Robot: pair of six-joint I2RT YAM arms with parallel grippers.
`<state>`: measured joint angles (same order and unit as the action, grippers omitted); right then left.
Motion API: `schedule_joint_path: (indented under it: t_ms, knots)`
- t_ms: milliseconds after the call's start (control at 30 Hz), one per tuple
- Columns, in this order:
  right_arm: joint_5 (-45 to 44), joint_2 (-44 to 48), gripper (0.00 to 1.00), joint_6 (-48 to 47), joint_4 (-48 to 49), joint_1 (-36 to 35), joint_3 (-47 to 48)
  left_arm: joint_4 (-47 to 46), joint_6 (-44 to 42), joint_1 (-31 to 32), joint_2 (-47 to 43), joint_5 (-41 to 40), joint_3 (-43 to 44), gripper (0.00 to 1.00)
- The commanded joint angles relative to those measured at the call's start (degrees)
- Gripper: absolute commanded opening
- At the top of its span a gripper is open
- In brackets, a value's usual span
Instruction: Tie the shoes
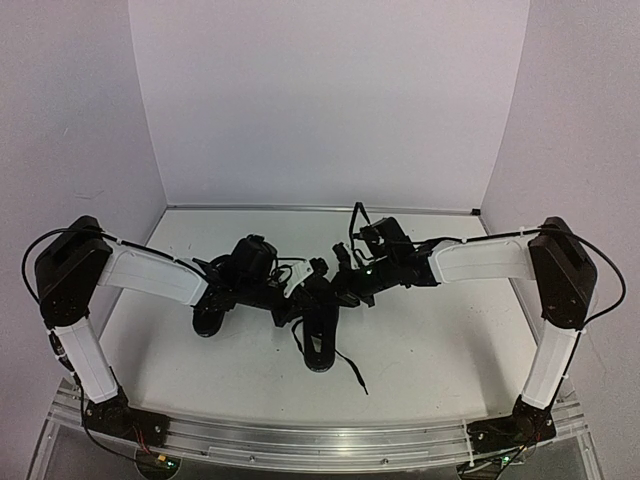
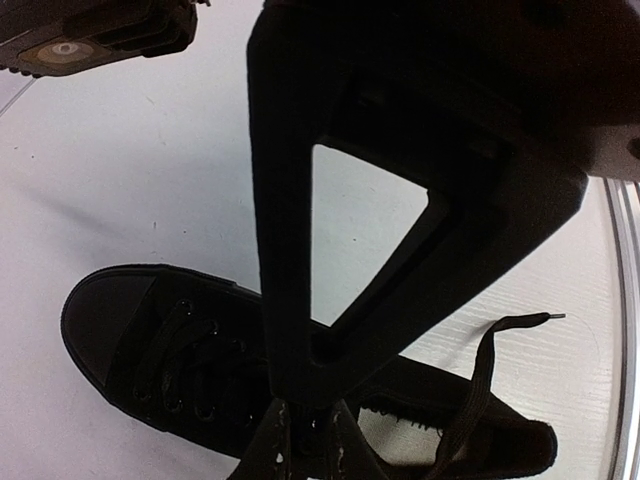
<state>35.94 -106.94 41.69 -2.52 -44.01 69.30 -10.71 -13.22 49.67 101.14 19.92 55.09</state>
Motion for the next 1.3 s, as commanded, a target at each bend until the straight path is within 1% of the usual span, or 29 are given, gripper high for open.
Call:
schedule_joint_path:
  t_ms: [0, 100, 233, 333, 433, 533, 633, 700, 833, 967, 1100, 1267]
  knots:
    - [1.08, 1.91, 0.02, 0.53, 1.99, 0.23, -0.42, -3.54, 0.67, -0.10, 0.32, 1.09, 1.96, 0.08]
    - [1.15, 2.34, 0.04, 0.58, 1.96, 0.29, -0.67, -4.15, 1.51, -0.07, 0.37, 0.34, 1.86, 0.03]
    - [1.16, 2.53, 0.05, 0.78, 3.46, 0.25, -1.01, -4.83, 1.85, -0.10, 0.22, 0.64, 1.56, 0.01]
    - [1.25, 3.05, 0.14, 0.92, 3.49, 0.31, -1.15, -5.41, 1.91, -0.10, 0.03, 0.88, 1.03, 0.00]
    - [1.01, 5.18, 0.21, 0.79, 3.47, 0.96, -2.51, -5.25, 2.04, -0.10, -0.08, 0.79, 0.87, 0.00]
    - [1.39, 8.58, 0.29, -0.25, 3.40, 2.28, -6.30, -5.32, 2.36, -0.10, -0.35, 0.61, 0.43, 0.00]
    - [2.22, 11.58, 0.42, -2.26, 3.22, 2.70, -10.81, -5.44, 2.47, -0.09, -0.50, 0.36, 0.31, 0.00]
    - [2.69, 13.10, 0.44, -3.87, 2.76, 2.70, -13.93, -5.46, 2.49, -0.10, -0.43, 0.27, 0.33, 0.00]
    - [3.42, 15.71, 0.46, -6.21, 2.52, 2.61, -19.88, -5.68, 2.62, -0.10, -0.16, 0.10, 0.73, 0.00]
    - [2.42, 16.41, 0.45, -7.91, 2.52, 1.53, -22.54, -5.65, 2.72, -0.10, 0.02, -0.08, 1.03, 0.00]
    - [0.59, 13.23, 0.44, -9.69, 2.52, -0.86, -22.18, -5.39, 2.52, -0.10, -0.01, -0.06, 1.36, 0.00]
    - [-2.62, 9.35, 0.43, -11.93, -0.24, -2.76, -19.60, -4.78, 2.40, -0.10, -0.02, 0.21, 1.64, 0.00]
